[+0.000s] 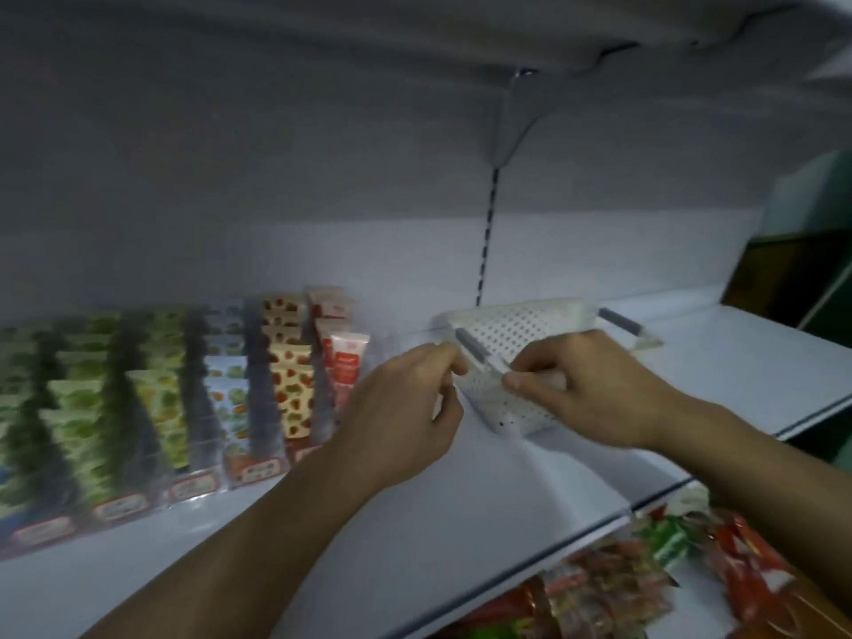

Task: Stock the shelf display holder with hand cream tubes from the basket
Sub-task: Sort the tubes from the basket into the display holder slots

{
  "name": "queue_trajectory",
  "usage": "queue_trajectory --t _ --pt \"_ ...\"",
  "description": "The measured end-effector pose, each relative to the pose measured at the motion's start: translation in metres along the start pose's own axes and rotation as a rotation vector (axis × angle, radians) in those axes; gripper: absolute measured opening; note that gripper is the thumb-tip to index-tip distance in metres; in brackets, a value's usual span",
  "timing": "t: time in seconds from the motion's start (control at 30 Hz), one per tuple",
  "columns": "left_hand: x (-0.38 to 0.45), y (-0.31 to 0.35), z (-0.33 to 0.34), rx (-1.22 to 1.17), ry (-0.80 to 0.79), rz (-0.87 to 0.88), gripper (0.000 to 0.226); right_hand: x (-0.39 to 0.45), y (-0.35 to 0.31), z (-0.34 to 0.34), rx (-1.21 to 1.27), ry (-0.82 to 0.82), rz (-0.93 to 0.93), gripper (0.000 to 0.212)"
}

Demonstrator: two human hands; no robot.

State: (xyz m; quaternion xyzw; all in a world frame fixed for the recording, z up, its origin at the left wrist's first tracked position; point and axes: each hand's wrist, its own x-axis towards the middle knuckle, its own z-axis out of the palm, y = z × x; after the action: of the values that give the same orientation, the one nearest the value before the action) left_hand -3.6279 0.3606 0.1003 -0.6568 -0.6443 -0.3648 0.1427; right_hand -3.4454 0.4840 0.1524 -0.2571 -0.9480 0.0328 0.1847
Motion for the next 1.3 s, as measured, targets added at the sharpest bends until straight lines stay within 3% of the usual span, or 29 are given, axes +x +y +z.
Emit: queue_trajectory --t 0.1,0.2,0.3,0.37,0.43,0.53,0.63,0.77,0.9,1.0,1.07,1.1,1.2,1.23,1.3 --pt "0.027 0.001 0.016 -0.078 0.149 0.033 0.015 -0.009 0.002 0.010 -0.099 0.016 -0.039 0.013" --pt "0.049 0.000 0.024 -0.167 0.142 -0.114 0.016 -0.015 -0.008 0.014 -0.100 0.059 -0.096 0.012" --pt "0.058 -0.004 0.024 -0.203 0.027 -0.196 0.018 -0.023 -0.025 0.011 -0.051 0.015 -0.197 0.016" --pt "0.061 -0.009 0.016 -0.215 -0.075 -0.219 0.018 -0.023 -0.029 -0.001 0.124 -0.052 -0.196 0.020" --pt "0.063 -0.013 0.005 -0.211 -0.231 -0.215 0.013 -0.014 -0.019 -0.011 0.322 -0.016 -0.108 0.017" --pt "0.063 -0.014 -0.003 -0.131 -0.348 -0.184 0.012 0.016 0.014 -0.013 0.295 0.091 0.049 0.012" --pt "0.063 -0.013 -0.004 -0.062 -0.366 -0.201 0.020 0.042 0.041 0.002 0.119 -0.128 0.128 0.010" --pt "0.064 -0.010 0.000 -0.043 -0.399 -0.212 0.019 0.057 0.043 0.030 -0.094 -0.478 0.070 0.038" --pt "0.062 -0.007 0.003 -0.049 -0.316 -0.187 0.010 0.064 0.041 0.039 -0.200 -0.626 0.047 0.048" --pt "0.057 -0.004 0.007 -0.065 -0.243 -0.109 0.024 0.066 0.045 0.037 -0.165 -0.372 -0.003 0.023" --pt "0.053 -0.001 0.008 -0.255 -0.214 -0.139 0.037 0.066 0.050 0.034 -0.122 -0.259 -0.005 0.017" --pt "0.051 0.000 0.009 -0.344 -0.198 -0.170 0.039 0.065 0.050 0.032 -0.117 -0.308 0.001 0.017" --pt "0.047 -0.004 0.013 -0.467 -0.141 -0.234 0.041 0.059 0.053 0.034 -0.165 -0.651 0.050 0.046" --pt "0.047 -0.006 0.014 -0.485 -0.123 -0.246 0.041 0.059 0.053 0.036 -0.178 -0.671 0.043 0.046" --pt "0.045 -0.008 0.017 -0.524 -0.101 -0.268 0.044 0.061 0.049 0.038 -0.195 -0.513 -0.006 0.026"
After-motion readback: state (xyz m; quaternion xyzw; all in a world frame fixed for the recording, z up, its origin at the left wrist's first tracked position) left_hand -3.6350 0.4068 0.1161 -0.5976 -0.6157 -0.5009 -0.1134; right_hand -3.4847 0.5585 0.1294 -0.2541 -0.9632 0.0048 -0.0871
